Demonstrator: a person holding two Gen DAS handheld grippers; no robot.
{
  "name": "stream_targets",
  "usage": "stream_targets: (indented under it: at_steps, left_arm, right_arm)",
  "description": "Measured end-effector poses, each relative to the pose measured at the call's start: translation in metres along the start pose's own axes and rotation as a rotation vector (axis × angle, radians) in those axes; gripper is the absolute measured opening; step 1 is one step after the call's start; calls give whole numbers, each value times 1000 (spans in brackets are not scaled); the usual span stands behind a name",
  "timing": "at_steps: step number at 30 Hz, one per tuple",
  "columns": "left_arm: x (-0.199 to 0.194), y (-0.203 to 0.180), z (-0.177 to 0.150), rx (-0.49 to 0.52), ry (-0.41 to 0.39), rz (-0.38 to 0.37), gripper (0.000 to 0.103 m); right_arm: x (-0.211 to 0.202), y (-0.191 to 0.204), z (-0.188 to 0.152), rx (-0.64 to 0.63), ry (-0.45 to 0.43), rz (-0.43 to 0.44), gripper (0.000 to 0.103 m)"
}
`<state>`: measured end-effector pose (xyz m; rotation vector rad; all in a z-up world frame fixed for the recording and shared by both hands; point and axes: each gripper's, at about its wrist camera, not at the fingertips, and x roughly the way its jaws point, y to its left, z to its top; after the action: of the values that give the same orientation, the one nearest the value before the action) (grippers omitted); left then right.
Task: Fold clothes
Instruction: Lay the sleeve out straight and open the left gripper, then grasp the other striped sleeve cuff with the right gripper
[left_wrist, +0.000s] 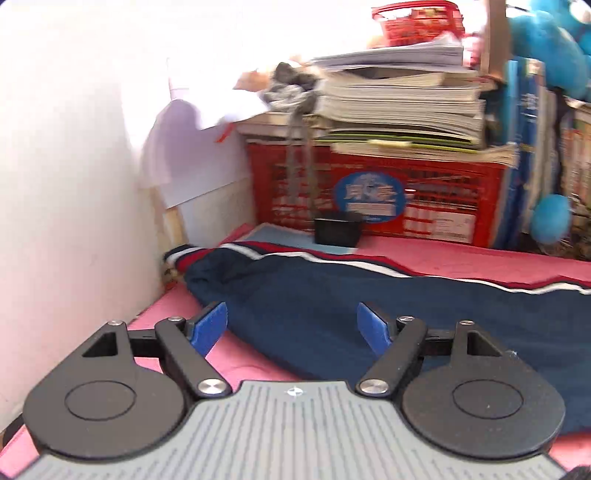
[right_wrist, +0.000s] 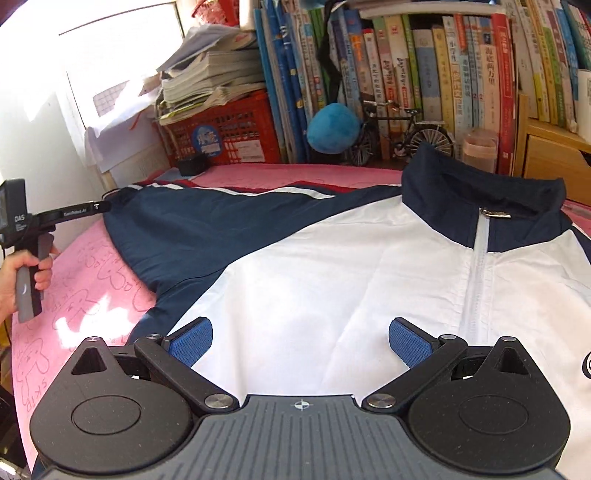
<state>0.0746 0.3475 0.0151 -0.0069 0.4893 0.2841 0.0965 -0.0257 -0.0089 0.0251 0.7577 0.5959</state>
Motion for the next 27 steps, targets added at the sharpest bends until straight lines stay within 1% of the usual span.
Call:
stream_targets:
  at_steps: [2,4,5,6,7,8,9,10,11,12,13,14,15,16,17,19,20,21,23,25,27]
  left_arm:
    - [-18,-44,0,42,5,-161,77]
    - [-30,-93,-3,86,41,-321,77]
    - [-34,-115,-7,118,55,-380,77]
    - [-37,-137,-13,167,68,-423,79]
    - [-38,-152,-19,213,79,-429,79]
    - [-36,-171,-29,284,98,-414,79]
    - [-33,-182,-38,340,117,-378,80]
    - [-32,-184,-44,354,105,-360,81]
    - [-31,-180,-45,354,96,-347,83]
    - [-27,-174,-44,349,102,-316,83]
    - [-23,-166,-42,343,104,-262,84]
    - [-21,-158,-41,340,104,-220,89]
    - [-19,-149,-40,334,109,-184,90]
    - [-18,-139,-39,324,125,-135,90]
    - [-19,-134,-37,323,135,-72,90]
    - [-21,-126,-34,319,152,48,85]
    - [-24,-123,-33,317,152,78,79]
    - [-31,-120,-30,297,147,67,77]
    - [-49,-119,-26,226,140,-49,77]
    - [-73,-127,-23,175,132,-196,77]
    - [-97,-140,-28,165,124,-331,81]
  right_arm:
    - [6,-5,0,16,-13,-25,101]
    - [10,-8,1,23,-21,-33,101]
    - [12,-9,1,28,-22,-33,101]
    - [12,-10,0,36,-20,-37,100]
    - [12,-11,0,46,-17,-45,100]
    - [10,-15,-1,50,-9,-63,100]
    - [8,-18,-2,30,-3,-92,100]
    - [5,-22,-4,6,4,-128,100]
    - [2,-26,-6,-39,13,-201,100]
    - [-3,-33,-11,-84,21,-280,102]
    - [-7,-41,-15,-122,25,-350,103]
    - [-14,-54,-19,-118,13,-359,103]
    - [-22,-67,-23,-110,4,-373,103]
    - [-30,-81,-25,-77,9,-410,102]
    - [-38,-94,-28,-52,12,-456,102]
    - [-55,-105,-36,-94,-12,-652,101]
    - [-65,-108,-41,-123,-31,-699,101]
    - [-75,-110,-46,-138,-49,-709,101]
    - [-98,-109,-59,-137,-86,-635,101]
    - [-124,-100,-74,-124,-111,-486,101]
    - [-144,-85,-90,-144,-114,-347,101]
